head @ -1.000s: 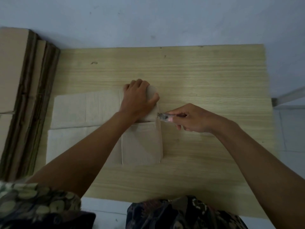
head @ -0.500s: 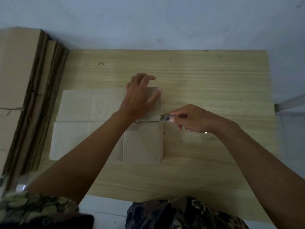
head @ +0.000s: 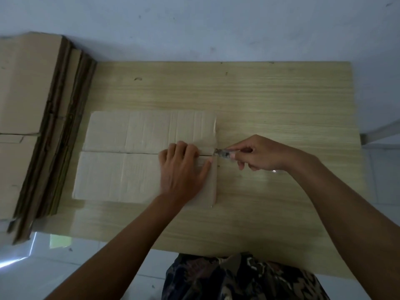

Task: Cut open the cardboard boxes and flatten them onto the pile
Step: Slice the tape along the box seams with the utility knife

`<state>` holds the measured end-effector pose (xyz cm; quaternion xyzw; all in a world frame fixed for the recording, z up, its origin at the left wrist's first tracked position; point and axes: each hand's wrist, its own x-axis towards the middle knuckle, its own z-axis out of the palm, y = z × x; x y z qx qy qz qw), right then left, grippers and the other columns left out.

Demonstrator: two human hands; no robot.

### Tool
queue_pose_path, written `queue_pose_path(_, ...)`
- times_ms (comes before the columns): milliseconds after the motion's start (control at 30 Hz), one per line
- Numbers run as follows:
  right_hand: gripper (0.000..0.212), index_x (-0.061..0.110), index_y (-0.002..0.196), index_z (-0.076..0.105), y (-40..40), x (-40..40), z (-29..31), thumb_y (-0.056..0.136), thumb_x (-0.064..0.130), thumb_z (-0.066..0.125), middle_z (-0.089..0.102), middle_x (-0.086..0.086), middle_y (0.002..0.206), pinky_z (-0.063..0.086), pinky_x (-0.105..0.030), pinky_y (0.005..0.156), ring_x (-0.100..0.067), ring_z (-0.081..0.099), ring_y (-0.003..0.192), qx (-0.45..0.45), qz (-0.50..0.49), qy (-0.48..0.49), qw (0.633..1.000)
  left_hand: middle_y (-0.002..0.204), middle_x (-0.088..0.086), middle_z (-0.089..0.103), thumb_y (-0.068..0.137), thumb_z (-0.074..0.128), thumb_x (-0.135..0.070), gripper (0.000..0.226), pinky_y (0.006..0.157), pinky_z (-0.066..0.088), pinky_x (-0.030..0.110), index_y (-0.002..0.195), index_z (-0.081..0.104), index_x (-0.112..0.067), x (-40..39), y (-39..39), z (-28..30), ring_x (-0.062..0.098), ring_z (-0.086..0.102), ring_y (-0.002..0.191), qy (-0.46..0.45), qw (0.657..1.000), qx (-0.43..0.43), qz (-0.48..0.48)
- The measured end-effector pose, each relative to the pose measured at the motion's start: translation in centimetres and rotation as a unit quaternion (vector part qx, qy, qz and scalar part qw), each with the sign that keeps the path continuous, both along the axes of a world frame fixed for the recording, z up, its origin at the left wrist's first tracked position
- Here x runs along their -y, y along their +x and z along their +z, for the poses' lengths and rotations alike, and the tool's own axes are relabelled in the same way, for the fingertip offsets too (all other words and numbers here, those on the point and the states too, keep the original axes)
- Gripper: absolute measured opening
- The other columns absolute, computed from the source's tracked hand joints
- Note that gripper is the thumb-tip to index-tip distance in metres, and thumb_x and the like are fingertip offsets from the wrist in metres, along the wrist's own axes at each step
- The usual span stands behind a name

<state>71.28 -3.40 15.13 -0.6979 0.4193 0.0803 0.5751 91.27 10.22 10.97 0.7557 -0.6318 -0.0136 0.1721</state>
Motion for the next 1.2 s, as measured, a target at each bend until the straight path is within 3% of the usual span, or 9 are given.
queue_pose_path(167, 0.032, 0.033, 0.134, 0.064, 0.0, -1.2, -0.4, 0.103, 0.031, 0.055, 0.071, 0.005, 0.076, 0.046, -0.025, 0.06, 0.003, 0.051, 0.049, 0.004, -0.009, -0.041, 0.999, 0.088, 0.003, 0.052, 0.093, 0.054, -0.055, 0.038, 0.08, 0.037, 0.04, 0.086, 0.056, -0.017, 0.7, 0.0, -0.3, 0.024, 0.048, 0.086, -0.027, 0.999, -0.023, 0.014)
queue_pose_path(400, 0.033, 0.025, 0.135, 0.063, -1.5, -1.3, 0.0, 0.103, 0.027, 0.057, 0.065, 0.005, 0.069, 0.042, -0.023, 0.053, -0.004, 0.046, 0.048, 0.009, -0.016, 0.015, 1.0, 0.083, 0.002, 0.051, 0.092, 0.062, -0.047, 0.031, 0.074, 0.037, 0.041, 0.081, 0.053, -0.019, 1.0, -0.2, -0.8, 0.025, 0.048, 0.082, -0.023, 0.999, -0.024, 0.009)
queue_pose_path(500, 0.031, 0.025, 0.133, 0.066, -1.1, -1.7, -0.2, 0.103, 0.027, 0.057, 0.066, 0.005, 0.07, 0.042, -0.02, 0.051, -0.003, 0.047, 0.047, 0.0, -0.014, -0.006, 1.0, 0.081, 0.004, 0.05, 0.091, 0.063, -0.044, 0.032, 0.071, 0.039, 0.043, 0.077, 0.051, -0.018, 1.2, -0.2, -1.0, 0.028, 0.048, 0.08, -0.034, 0.999, -0.027, 0.003)
queue_pose_path(700, 0.03, 0.027, 0.131, 0.067, -1.6, -1.9, -0.3, 0.103, 0.029, 0.057, 0.066, 0.004, 0.069, 0.042, -0.026, 0.054, -0.007, 0.048, 0.05, 0.01, -0.016, 0.002, 1.0, 0.078, 0.006, 0.049, 0.093, 0.061, -0.043, 0.035, 0.068, 0.039, 0.043, 0.074, 0.049, -0.017, 1.7, -0.3, -1.4, 0.029, 0.049, 0.077, -0.048, 0.998, -0.02, -0.025)
queue_pose_path(933, 0.03, 0.027, 0.13, 0.068, -1.1, -2.2, -0.9, 0.102, 0.029, 0.058, 0.067, 0.003, 0.069, 0.041, -0.018, 0.051, 0.001, 0.048, 0.046, 0.028, -0.024, -0.006, 0.999, 0.074, 0.006, 0.052, 0.093, 0.061, -0.038, 0.033, 0.068, 0.037, 0.042, 0.071, 0.051, -0.015, 2.0, -0.2, -1.2, 0.03, 0.052, 0.074, -0.047, 0.997, -0.016, -0.054)
queue_pose_path(1200, 0.031, 0.03, 0.131, 0.067, -1.7, -2.5, -1.3, 0.101, 0.033, 0.058, 0.066, 0.005, 0.07, 0.041, -0.021, 0.058, 0.002, 0.049, 0.051, 0.036, -0.016, -0.023, 0.999, 0.074, 0.005, 0.051, 0.093, 0.059, -0.038, 0.032, 0.069, 0.036, 0.041, 0.071, 0.05, -0.016, 2.6, 0.2, -0.8, 0.029, 0.051, 0.073, -0.043, 0.997, -0.005, -0.063)
